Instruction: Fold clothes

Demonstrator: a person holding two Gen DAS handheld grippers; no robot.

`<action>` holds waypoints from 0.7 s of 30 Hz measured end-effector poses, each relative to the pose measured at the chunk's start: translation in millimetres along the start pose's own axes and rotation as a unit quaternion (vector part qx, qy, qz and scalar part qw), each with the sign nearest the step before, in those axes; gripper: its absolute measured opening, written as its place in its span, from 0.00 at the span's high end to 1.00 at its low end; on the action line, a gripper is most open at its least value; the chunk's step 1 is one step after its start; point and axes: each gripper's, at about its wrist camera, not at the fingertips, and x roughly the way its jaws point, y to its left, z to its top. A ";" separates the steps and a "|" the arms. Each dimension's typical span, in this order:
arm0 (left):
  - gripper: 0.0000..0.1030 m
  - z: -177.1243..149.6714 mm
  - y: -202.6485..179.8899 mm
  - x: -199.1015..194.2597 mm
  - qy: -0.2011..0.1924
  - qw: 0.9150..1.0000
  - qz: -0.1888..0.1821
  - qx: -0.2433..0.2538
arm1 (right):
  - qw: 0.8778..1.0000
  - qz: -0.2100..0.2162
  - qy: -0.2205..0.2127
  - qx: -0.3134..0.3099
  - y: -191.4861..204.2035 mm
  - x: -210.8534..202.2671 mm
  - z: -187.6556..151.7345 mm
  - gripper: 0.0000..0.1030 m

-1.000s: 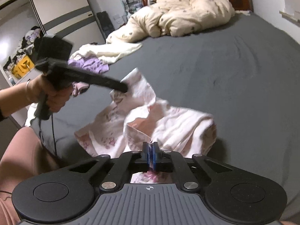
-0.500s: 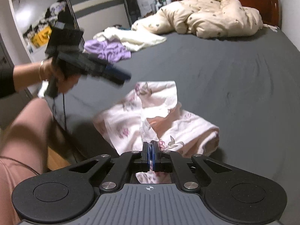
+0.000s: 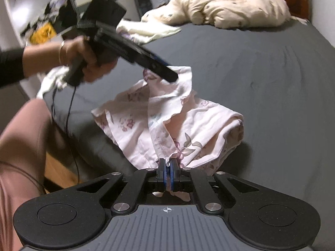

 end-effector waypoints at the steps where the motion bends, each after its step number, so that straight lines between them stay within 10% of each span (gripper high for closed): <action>1: 0.50 -1.2 -0.9 3.2 0.001 1.000 -0.003 -0.002 | 1.000 0.003 -0.003 0.011 -1.5 -2.4 -0.8 0.97; 6: 0.93 -11.1 -5.3 0.8 0.001 1.000 -0.025 0.003 | 0.999 0.008 -0.015 0.046 -4.4 -11.6 -2.6 0.97; 21: 0.96 -90.6 -22.1 -75.6 0.039 0.996 -0.014 0.083 | 0.999 0.001 0.002 0.043 1.0 -13.3 -5.7 0.97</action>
